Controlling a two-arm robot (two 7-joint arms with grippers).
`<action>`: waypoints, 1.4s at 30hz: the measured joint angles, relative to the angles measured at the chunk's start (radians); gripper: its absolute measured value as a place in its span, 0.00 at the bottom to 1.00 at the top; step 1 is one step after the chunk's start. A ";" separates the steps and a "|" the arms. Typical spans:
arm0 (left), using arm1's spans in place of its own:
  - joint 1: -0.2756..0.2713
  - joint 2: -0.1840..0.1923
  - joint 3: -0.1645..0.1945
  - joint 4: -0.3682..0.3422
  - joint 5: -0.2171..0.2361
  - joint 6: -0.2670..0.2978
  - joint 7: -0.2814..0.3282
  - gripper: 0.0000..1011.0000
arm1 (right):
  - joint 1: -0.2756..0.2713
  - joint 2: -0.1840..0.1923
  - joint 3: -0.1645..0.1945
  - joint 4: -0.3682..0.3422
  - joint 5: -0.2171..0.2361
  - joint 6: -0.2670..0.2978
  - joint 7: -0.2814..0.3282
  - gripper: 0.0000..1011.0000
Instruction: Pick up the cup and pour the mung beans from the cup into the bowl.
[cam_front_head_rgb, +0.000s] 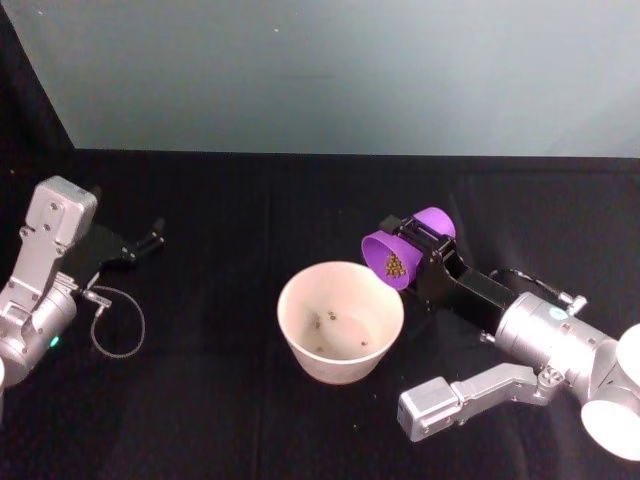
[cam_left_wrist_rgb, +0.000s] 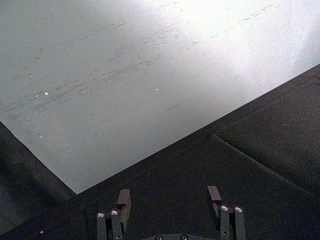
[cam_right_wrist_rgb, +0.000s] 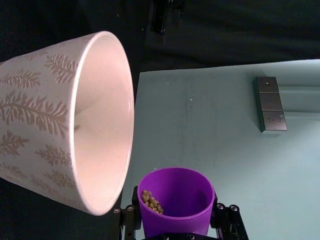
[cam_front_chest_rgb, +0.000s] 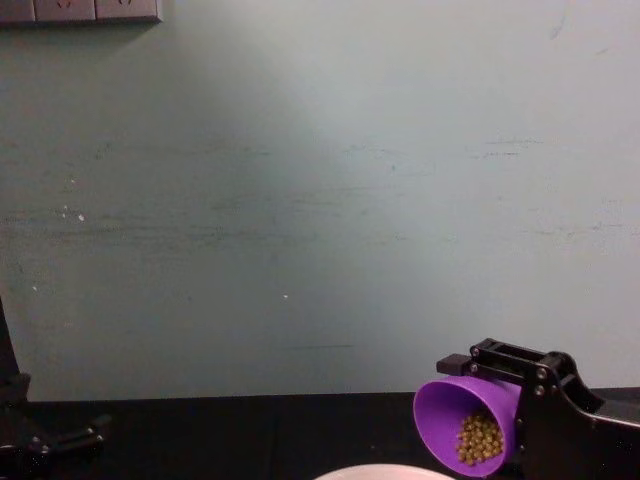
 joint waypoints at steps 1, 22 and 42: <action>0.000 0.000 0.000 0.000 0.000 0.000 0.000 0.99 | 0.001 0.001 -0.001 0.000 -0.001 0.001 0.000 0.73; 0.000 0.000 0.000 0.000 0.000 0.000 0.000 0.99 | 0.008 0.030 -0.009 -0.018 -0.019 0.004 0.002 0.73; 0.000 0.000 0.000 0.000 0.000 0.000 0.000 0.99 | -0.002 0.072 -0.018 -0.077 -0.041 0.007 0.019 0.73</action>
